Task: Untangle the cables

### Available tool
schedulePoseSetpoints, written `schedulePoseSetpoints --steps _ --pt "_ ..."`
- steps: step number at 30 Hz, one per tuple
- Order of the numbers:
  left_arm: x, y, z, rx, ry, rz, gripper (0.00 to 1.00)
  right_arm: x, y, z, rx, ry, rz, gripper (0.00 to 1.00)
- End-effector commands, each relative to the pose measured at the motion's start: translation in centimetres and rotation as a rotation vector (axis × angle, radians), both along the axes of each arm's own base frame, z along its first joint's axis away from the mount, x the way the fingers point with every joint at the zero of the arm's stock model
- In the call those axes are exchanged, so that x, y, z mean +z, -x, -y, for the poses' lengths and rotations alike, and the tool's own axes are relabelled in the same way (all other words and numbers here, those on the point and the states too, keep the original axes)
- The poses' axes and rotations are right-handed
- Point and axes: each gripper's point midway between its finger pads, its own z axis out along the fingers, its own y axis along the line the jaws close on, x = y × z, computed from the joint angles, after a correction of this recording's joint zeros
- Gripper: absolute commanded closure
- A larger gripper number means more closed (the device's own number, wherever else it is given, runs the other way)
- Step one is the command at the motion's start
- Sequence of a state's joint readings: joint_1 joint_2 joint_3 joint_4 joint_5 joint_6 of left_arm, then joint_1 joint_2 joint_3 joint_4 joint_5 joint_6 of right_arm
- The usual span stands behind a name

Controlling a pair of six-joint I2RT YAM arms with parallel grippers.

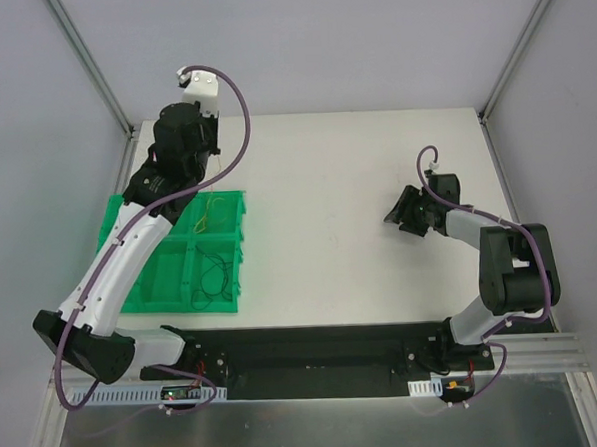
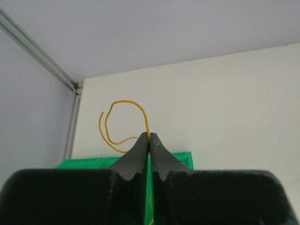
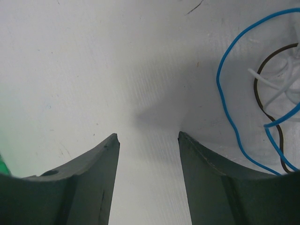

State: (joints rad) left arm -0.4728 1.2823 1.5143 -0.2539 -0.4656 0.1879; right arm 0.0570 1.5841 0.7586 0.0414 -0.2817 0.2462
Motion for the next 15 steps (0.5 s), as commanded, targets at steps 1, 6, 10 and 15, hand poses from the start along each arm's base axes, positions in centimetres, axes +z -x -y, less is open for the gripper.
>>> schedulePoseSetpoints --steps 1,6,10,15 --pt "-3.6 -0.1 -0.1 0.013 0.146 -0.087 1.0 -0.6 0.1 -0.3 0.009 -0.008 -0.031 0.43" --pt "-11.8 -1.1 -0.8 0.047 0.297 -0.308 1.0 -0.6 0.1 -0.3 0.008 -0.006 -0.033 0.43" --pt "-17.2 -0.8 -0.7 0.045 0.453 -0.484 1.0 -0.6 0.1 -0.3 0.01 -0.009 -0.033 0.43" --pt "-22.6 0.2 -1.3 0.142 0.447 -0.626 1.0 -0.7 0.2 -0.4 0.013 -0.012 -0.038 0.43"
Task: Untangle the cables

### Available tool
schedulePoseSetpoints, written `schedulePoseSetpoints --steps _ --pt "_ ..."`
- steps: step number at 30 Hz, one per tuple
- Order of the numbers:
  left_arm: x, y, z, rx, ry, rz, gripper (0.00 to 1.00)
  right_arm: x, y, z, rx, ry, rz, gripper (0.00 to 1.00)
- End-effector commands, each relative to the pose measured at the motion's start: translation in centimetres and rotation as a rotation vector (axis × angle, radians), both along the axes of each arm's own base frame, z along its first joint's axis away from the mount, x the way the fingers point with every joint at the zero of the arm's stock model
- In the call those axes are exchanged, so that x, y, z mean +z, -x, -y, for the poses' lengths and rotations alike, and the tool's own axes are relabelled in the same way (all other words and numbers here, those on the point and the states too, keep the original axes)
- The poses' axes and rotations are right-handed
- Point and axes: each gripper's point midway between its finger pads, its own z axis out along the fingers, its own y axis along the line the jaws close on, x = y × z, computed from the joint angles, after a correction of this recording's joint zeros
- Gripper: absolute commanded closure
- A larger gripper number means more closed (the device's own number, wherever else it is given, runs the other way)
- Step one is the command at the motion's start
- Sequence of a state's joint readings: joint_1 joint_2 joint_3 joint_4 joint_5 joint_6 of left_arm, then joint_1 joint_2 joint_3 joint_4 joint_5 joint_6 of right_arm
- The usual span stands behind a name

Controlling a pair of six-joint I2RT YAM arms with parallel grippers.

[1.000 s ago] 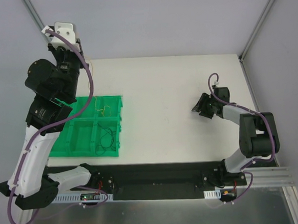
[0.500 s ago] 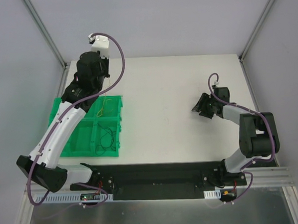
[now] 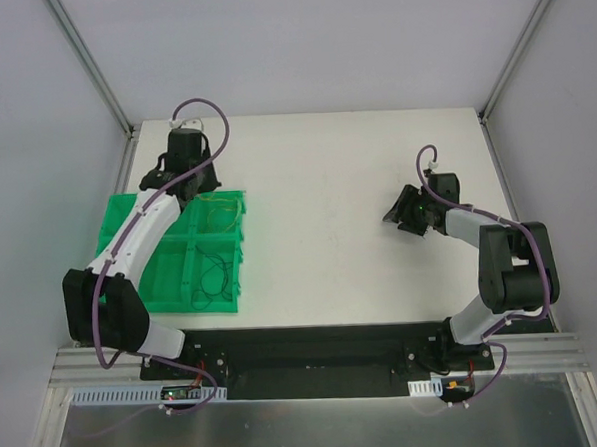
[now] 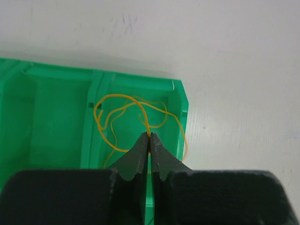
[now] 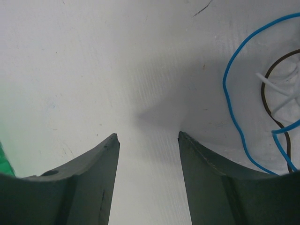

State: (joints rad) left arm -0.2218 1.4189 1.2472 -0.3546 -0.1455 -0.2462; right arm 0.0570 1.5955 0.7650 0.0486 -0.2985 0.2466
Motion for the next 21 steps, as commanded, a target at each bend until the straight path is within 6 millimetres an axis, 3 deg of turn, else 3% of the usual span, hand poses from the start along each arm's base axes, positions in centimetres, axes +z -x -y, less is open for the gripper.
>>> schedulePoseSetpoints --steps 1,11,15,16,17,19,21 --pt "-4.2 1.6 1.2 0.046 0.089 -0.15 1.0 -0.7 0.3 -0.1 0.002 0.003 -0.039 0.43" --pt "-11.5 2.0 2.2 0.1 0.126 -0.409 1.0 -0.7 0.3 -0.2 0.007 -0.004 -0.043 0.43" --pt "-12.2 2.1 2.1 0.106 0.139 -0.457 1.0 -0.6 0.3 -0.2 0.005 -0.004 -0.04 0.43" --pt "-11.8 2.3 1.8 0.117 0.13 -0.45 0.94 -0.7 0.3 -0.2 0.007 -0.006 -0.043 0.43" --pt "-11.5 2.5 1.5 0.123 0.12 -0.439 0.8 -0.7 0.4 -0.3 0.009 -0.006 -0.043 0.43" --pt "-10.2 2.8 1.0 0.127 0.111 -0.398 0.63 -0.7 0.4 -0.3 0.009 -0.009 -0.043 0.43" --pt "-7.9 3.3 0.8 0.122 0.12 -0.336 0.54 -0.7 0.4 -0.3 0.009 -0.009 -0.043 0.43"
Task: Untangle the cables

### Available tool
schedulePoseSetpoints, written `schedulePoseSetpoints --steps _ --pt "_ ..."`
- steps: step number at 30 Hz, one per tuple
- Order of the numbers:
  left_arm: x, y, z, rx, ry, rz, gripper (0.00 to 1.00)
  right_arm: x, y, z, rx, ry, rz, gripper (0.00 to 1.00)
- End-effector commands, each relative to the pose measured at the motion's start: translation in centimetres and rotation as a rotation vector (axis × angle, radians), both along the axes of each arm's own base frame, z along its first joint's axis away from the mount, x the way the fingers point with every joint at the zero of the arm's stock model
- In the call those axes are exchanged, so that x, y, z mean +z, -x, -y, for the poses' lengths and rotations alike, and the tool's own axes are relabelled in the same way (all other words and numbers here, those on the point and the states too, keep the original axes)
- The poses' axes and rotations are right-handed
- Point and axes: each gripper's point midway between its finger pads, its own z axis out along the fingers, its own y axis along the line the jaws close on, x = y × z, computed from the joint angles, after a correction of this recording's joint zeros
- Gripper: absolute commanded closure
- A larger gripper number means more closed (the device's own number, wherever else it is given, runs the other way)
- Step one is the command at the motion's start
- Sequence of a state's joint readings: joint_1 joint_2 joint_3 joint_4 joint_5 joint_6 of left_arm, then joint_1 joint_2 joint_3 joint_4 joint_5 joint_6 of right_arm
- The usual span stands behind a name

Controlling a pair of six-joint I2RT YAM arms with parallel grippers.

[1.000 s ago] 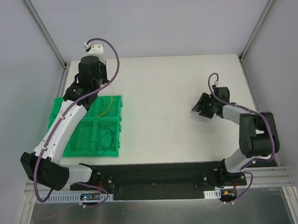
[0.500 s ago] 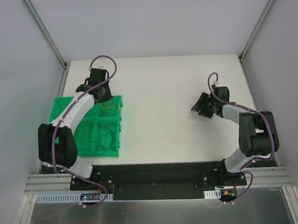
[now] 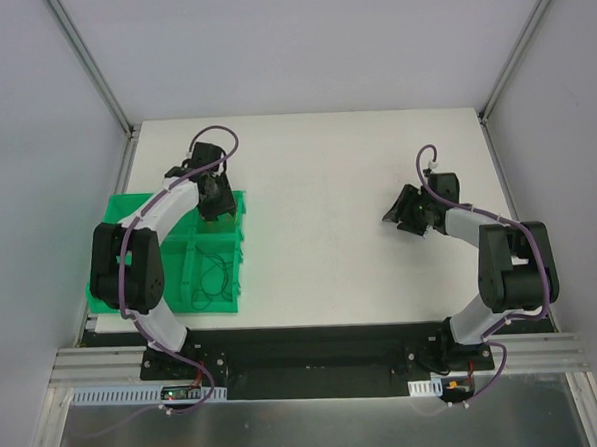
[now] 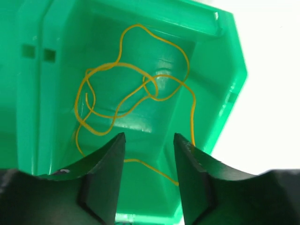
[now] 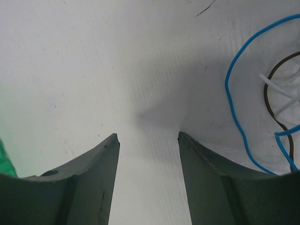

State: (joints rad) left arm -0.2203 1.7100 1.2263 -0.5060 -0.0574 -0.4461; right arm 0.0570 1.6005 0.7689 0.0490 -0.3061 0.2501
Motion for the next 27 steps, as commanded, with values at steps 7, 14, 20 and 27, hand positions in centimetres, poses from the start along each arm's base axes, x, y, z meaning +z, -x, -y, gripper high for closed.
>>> schedulePoseSetpoints --steps 7,14,20,27 --pt "15.8 2.0 0.8 -0.107 0.131 0.416 0.39 0.1 0.5 0.3 0.007 0.061 -0.004 0.43" --pt "24.9 2.4 12.0 -0.473 0.735 0.584 0.25 0.1 0.7 -0.7 0.058 0.082 0.014 0.43" --pt "21.6 6.3 20.7 -0.818 0.82 0.39 0.23 4.3 3.4 1.4 -0.018 0.149 0.08 0.37" --pt "19.7 9.4 20.6 -0.883 0.71 0.393 0.21 6.3 6.2 8.8 -0.265 0.241 0.076 0.26"
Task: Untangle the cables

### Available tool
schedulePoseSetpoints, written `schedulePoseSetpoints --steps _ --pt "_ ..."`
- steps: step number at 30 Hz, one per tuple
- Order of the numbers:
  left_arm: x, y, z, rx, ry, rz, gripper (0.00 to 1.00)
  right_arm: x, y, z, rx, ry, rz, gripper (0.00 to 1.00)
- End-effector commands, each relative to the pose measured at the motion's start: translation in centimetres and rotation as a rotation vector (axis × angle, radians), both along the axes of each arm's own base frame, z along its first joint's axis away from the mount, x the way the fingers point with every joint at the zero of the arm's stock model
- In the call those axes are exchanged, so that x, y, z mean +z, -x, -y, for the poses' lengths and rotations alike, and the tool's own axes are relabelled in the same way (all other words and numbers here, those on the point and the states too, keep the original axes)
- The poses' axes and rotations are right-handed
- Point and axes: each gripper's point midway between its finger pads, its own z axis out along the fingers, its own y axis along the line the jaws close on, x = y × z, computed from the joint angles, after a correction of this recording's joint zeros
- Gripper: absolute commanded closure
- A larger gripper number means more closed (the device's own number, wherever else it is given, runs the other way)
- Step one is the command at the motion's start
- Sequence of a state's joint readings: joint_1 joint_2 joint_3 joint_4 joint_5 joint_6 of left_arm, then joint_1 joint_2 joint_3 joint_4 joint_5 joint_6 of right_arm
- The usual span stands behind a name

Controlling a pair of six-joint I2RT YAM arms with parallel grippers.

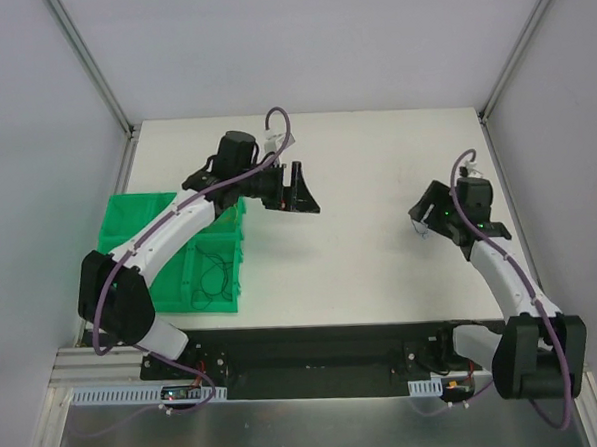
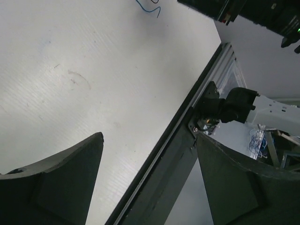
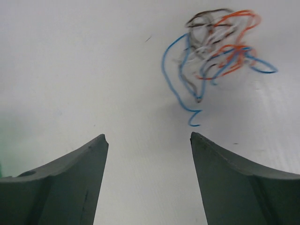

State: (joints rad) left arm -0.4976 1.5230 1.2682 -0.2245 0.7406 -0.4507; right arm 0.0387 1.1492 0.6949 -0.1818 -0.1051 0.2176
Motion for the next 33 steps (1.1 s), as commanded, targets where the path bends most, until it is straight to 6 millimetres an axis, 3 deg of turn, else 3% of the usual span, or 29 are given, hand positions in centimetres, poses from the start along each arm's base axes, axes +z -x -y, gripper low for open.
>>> schedulePoseSetpoints --steps 1,5,10,18,22,25,29,33 --pt "4.1 1.6 -0.7 -0.046 0.007 0.204 0.21 -1.1 2.4 5.1 -0.155 0.071 -0.078 0.26" --pt "4.5 1.8 -1.0 -0.036 0.003 0.225 0.21 -1.4 3.0 5.6 -0.156 0.067 -0.142 0.31" --pt "4.6 2.4 -0.5 -0.066 0.026 0.193 0.22 -3.5 3.8 4.9 -0.142 0.035 -0.201 0.36" --pt "4.6 2.6 -0.4 -0.075 0.024 0.203 0.33 -5.3 0.8 3.3 -0.109 -0.021 -0.212 0.43" --pt "4.3 2.6 -0.2 -0.088 0.025 0.189 0.34 -6.2 -0.9 3.6 -0.132 0.025 -0.22 0.45" --pt "4.0 2.5 -0.2 -0.087 0.02 0.187 0.35 -6.8 -1.3 3.8 -0.155 0.032 -0.238 0.54" --pt "4.0 2.5 -0.2 -0.085 0.019 0.19 0.37 -6.6 -1.6 5.1 -0.196 0.121 -0.222 0.61" --pt "4.1 2.6 -0.2 -0.09 0.024 0.186 0.37 -6.2 -2.3 5.7 -0.193 0.158 -0.208 0.62"
